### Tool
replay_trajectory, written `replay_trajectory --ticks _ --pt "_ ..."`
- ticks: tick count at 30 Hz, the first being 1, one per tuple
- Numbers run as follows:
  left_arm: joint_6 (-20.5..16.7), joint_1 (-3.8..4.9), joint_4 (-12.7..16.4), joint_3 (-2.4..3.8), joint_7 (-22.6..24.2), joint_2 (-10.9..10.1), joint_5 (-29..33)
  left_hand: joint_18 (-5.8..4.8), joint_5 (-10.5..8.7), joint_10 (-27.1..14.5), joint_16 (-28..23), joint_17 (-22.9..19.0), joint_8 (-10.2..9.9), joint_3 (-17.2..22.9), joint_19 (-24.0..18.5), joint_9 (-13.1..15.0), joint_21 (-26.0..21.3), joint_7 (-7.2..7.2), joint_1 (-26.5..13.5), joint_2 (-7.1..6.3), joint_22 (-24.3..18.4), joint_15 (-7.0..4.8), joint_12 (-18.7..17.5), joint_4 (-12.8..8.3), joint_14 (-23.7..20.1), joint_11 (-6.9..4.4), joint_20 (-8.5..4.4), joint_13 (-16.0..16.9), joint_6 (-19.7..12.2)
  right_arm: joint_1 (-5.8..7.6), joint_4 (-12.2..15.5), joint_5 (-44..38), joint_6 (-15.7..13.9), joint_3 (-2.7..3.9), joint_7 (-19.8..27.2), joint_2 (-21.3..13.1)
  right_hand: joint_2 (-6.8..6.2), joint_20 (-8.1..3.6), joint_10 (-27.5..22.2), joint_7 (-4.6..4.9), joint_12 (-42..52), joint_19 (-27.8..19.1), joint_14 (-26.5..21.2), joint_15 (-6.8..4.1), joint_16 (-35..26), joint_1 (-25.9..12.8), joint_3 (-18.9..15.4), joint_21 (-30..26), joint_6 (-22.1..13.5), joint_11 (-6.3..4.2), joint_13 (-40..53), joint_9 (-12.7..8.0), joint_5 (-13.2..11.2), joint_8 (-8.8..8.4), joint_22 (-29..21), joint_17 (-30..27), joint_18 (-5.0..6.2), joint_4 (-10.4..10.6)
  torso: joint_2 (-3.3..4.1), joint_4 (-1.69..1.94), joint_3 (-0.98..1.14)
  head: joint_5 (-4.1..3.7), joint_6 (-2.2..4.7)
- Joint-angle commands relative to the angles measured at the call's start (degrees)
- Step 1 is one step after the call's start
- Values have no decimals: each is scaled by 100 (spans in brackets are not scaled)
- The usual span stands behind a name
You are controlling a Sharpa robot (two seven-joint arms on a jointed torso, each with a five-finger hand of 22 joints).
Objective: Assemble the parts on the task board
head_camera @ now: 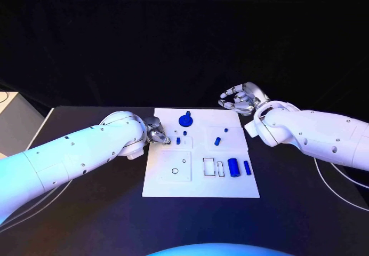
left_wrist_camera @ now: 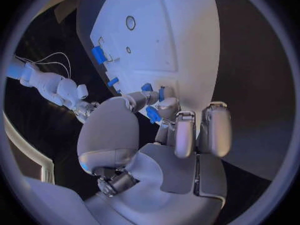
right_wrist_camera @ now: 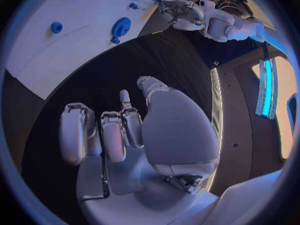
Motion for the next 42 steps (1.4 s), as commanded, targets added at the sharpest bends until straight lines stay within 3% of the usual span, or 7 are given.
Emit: replay_trajectory --ticks 1,24,42 --pt "265 -9 25 -6 -17 10 -73 -35 23 14 19 1509 27 1193 44 -4 16 -19 19 48 338 -33 -9 -1248 596 0 -4 -10 63 -2 13 -43 75 2 30 -6 -64 -13 -1 10 8 117 375 -20 -31 -6 34 -32 -35 -2 767 5 19 -16 709 593 70 -4 1 4 -3 -4 -8" --pt "305 -5 -147 -3 -26 121 -95 -32 18 15 19 1509 26 1195 36 -10 10 -21 27 53 327 -35 -10 -1257 596 -1 -6 -13 65 -1 34 -47 62 2 28 -18 -64 -13 -1 10 8 117 375 -20 -31 -6 34 -32 -35 -2 767 5 19 -16 709 593 70 -4 3 5 -6 -24 -29" --pt "804 14 -340 0 -65 299 131 -32 13 40 19 1509 26 1190 34 -15 9 -21 24 56 325 -34 24 -1258 596 -1 -8 39 68 -1 48 -59 82 2 16 -18 -78 -16 -3 9 -2 119 377 -21 -33 -28 64 -44 -38 -3 756 19 12 -17 703 597 71 -1 5 2 5 -35 -45"
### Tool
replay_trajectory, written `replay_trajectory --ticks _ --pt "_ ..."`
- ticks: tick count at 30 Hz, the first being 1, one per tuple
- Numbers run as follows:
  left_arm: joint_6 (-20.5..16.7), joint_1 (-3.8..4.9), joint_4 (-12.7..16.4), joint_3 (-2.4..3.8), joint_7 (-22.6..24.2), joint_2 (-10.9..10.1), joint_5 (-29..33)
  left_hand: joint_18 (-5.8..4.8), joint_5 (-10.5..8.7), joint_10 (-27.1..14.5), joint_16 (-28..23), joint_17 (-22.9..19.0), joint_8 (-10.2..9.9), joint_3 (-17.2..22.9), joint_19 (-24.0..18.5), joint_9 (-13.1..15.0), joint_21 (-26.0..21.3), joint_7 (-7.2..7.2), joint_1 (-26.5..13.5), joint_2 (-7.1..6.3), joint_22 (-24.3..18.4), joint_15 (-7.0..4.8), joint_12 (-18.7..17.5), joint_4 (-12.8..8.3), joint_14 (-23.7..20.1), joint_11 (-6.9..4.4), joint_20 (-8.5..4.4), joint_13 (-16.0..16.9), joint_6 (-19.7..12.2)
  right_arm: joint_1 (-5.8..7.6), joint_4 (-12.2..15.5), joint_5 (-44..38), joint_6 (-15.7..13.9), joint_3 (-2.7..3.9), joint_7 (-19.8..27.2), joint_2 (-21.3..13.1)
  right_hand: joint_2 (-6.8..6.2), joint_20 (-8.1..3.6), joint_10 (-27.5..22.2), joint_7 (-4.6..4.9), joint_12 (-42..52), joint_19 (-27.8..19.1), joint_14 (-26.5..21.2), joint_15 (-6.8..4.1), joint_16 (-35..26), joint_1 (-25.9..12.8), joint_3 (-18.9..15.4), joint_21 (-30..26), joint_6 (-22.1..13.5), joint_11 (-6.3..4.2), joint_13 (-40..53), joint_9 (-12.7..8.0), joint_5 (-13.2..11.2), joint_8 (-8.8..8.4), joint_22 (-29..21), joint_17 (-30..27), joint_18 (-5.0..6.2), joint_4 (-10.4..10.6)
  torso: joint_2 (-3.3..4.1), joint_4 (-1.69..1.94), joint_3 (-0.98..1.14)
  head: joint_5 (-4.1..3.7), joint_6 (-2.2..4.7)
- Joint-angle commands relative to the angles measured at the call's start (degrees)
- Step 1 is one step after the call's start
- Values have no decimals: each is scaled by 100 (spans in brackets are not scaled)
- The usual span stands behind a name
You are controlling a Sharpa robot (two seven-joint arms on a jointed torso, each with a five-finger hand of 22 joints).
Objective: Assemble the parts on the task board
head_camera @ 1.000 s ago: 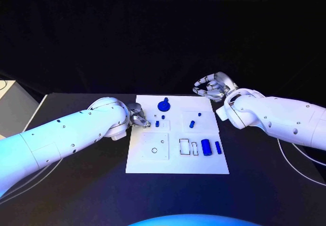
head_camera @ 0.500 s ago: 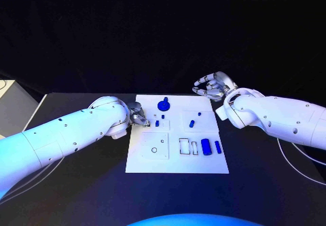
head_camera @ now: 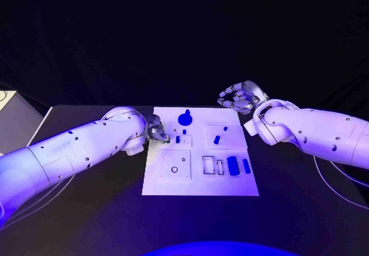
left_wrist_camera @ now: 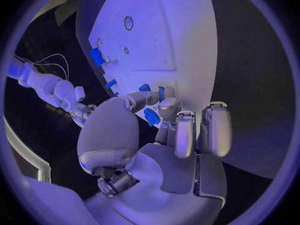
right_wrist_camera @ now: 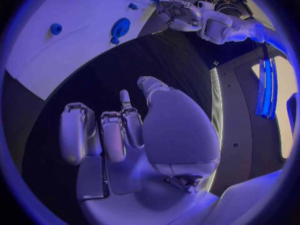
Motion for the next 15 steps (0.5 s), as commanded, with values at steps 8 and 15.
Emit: replay_trajectory --ticks 8,15 --pt "338 -47 -17 -33 -9 90 155 -29 37 71 19 1509 -9 1009 22 -14 1 -19 -22 25 308 -31 64 -1072 596 -1 -9 62 73 -1 9 -59 86 2 21 1 -48 -16 -3 9 -2 118 377 -21 -33 3 23 -21 -38 -3 758 7 13 -17 705 597 71 4 -6 11 -3 -15 -9" --pt "234 -44 -44 -33 -3 103 167 -28 -54 101 19 1509 4 704 5 -36 -21 -31 -153 50 294 -24 88 -912 596 -3 5 72 56 -1 7 -59 85 2 22 -1 -48 -16 -3 9 -2 118 377 -21 -33 3 23 -21 -38 -3 758 7 13 -17 705 597 71 4 -1 9 -6 -16 -8"
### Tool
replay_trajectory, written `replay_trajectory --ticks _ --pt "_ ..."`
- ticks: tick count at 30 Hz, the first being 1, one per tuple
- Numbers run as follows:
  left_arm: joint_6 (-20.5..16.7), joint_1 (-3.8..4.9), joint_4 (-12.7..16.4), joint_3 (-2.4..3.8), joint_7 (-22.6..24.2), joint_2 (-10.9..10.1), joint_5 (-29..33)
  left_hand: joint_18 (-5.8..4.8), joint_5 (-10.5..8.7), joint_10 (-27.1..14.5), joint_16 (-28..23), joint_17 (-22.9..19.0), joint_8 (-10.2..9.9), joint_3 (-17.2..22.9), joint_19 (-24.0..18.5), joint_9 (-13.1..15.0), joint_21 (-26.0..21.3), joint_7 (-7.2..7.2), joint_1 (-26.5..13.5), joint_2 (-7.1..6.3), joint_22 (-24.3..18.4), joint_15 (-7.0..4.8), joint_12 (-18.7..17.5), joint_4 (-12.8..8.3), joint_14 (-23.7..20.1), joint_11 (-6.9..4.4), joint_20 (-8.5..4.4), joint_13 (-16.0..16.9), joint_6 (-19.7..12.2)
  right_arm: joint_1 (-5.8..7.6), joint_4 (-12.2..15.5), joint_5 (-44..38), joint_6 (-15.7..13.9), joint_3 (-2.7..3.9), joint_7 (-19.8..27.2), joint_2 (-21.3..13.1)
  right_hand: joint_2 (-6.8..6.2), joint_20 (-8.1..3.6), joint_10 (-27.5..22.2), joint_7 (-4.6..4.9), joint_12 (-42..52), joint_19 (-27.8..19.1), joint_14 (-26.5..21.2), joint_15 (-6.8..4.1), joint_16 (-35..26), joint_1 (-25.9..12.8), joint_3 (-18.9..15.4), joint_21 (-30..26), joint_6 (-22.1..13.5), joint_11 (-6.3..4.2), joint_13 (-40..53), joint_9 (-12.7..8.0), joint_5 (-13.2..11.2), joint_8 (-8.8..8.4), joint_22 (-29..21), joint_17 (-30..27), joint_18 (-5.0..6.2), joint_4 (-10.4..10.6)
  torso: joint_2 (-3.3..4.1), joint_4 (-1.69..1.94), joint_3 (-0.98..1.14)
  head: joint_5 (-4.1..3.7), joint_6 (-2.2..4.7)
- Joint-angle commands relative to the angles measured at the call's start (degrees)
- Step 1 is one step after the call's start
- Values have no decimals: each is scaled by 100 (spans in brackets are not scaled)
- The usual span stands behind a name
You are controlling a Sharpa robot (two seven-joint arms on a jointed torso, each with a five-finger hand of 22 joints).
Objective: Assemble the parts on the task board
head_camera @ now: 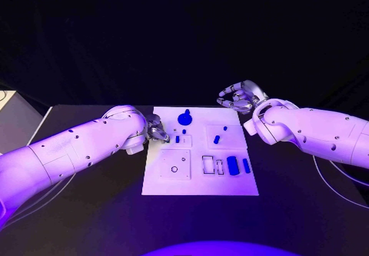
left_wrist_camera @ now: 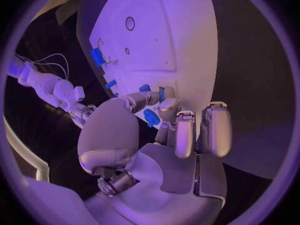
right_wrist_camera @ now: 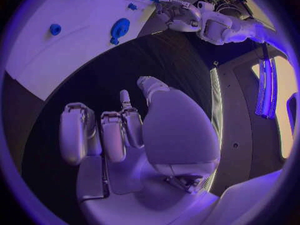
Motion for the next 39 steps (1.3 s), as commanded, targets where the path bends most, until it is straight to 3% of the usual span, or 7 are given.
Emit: replay_trajectory --ticks 1,6,25,39 --pt "143 -58 18 -37 28 55 123 -29 -35 56 19 1509 13 708 7 -4 -23 -49 -78 -12 297 -26 22 -790 596 -10 7 -6 37 -1 6 -55 77 2 27 -1 -48 -16 -3 9 -2 118 377 -21 -33 3 24 -21 -38 -3 759 8 13 -17 706 596 71 4 4 2 -6 2 4" --pt "106 -56 6 -37 31 66 106 -29 -46 65 19 1509 47 401 8 -3 -37 -80 -140 -96 293 -40 24 -670 596 -33 7 -16 8 -1 4 -55 77 2 28 1 -48 -16 -3 9 -2 118 377 -21 -33 3 24 -21 -38 -3 759 8 13 -17 706 596 71 4 2 3 -7 3 2" --pt "85 -53 -30 -38 24 87 -43 -32 -61 79 19 1509 65 13 22 -50 -48 -135 -199 -244 298 -72 36 -464 596 -73 -10 -18 32 -1 11 -55 73 2 33 1 -48 -16 -3 9 -2 118 377 -21 -33 3 24 -21 -38 -3 759 8 13 -17 706 596 71 4 6 -1 -7 -3 -5" --pt "28 -51 -43 -38 20 99 -96 -40 -95 84 19 1509 26 -500 49 -175 -48 -151 -279 -360 320 -85 66 -70 596 -85 -27 -5 117 -1 12 -56 65 2 38 0 -48 -16 -3 9 -2 118 377 -21 -33 3 24 -21 -38 -3 759 8 13 -17 706 596 71 4 4 3 -9 -17 -8"
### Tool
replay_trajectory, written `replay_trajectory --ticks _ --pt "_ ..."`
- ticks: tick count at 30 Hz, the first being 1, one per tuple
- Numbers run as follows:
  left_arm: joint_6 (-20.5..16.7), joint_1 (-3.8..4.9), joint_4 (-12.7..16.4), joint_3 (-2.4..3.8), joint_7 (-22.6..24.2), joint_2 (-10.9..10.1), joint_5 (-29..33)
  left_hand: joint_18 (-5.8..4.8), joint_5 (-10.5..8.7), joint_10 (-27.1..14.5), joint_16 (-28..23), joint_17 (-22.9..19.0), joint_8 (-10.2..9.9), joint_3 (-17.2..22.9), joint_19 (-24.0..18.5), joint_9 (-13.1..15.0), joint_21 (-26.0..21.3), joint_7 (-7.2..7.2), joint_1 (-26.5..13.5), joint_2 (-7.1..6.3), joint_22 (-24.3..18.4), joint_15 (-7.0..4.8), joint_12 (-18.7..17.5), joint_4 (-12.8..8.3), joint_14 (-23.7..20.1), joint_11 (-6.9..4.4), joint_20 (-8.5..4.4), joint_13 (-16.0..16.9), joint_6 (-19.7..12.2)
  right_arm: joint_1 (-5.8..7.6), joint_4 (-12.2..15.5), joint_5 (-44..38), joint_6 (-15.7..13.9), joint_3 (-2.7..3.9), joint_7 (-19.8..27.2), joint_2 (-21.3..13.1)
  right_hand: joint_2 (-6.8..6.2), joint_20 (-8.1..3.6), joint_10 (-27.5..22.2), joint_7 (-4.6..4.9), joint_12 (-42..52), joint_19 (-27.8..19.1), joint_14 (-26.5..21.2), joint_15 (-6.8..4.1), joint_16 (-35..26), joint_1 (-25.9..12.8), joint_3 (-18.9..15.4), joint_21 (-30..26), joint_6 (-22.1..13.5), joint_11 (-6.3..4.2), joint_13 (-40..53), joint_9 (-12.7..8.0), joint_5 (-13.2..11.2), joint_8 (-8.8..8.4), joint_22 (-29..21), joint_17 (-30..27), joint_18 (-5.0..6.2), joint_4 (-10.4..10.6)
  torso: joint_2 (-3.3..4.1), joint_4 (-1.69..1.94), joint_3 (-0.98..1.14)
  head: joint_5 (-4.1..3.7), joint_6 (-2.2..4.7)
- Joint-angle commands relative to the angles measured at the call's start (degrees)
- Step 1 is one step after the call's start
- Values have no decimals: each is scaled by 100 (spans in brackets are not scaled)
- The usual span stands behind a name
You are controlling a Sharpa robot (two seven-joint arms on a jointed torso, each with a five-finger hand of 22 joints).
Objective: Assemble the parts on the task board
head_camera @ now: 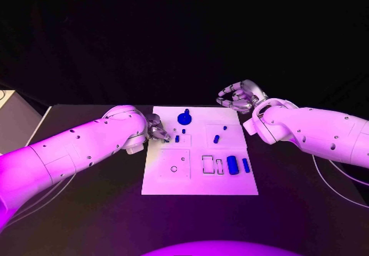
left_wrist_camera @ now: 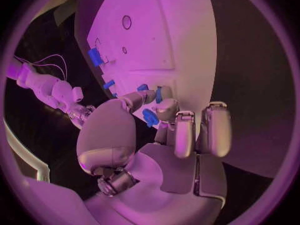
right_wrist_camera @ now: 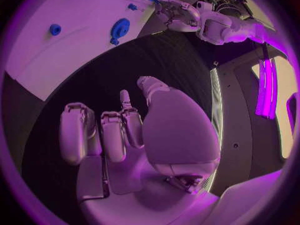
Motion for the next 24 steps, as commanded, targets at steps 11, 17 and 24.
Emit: replay_trajectory --ticks 11,17,24 --pt "14 -47 11 -27 29 54 -12 -42 -49 6 19 1509 -33 -268 37 -56 -26 21 5 -76 330 -42 43 173 595 -22 -9 18 32 -1 12 -57 61 2 38 -5 -48 -16 -3 9 -2 118 377 -21 -33 3 24 -21 -38 -2 756 5 13 -17 703 597 71 4 3 2 -2 -7 2" --pt "13 -46 -1 -27 25 51 -30 -43 -55 5 19 1509 -39 -412 42 -81 -25 22 7 -103 335 -41 44 263 595 -20 -10 12 48 -1 16 -57 60 2 39 -8 -48 -16 -3 9 -2 118 377 -21 -33 3 24 -21 -38 -2 756 5 13 -17 703 597 71 4 -1 1 -1 -9 -3" --pt "6 -46 -12 -27 17 40 -56 -44 -27 7 19 1509 -44 -460 46 -99 -25 10 90 -61 340 -46 49 297 595 -30 -11 16 52 -1 22 -57 56 2 38 -17 -48 -16 -3 9 -2 118 377 -21 -33 3 24 -21 -38 -2 756 5 13 -17 703 597 71 4 0 2 -2 -13 -2"
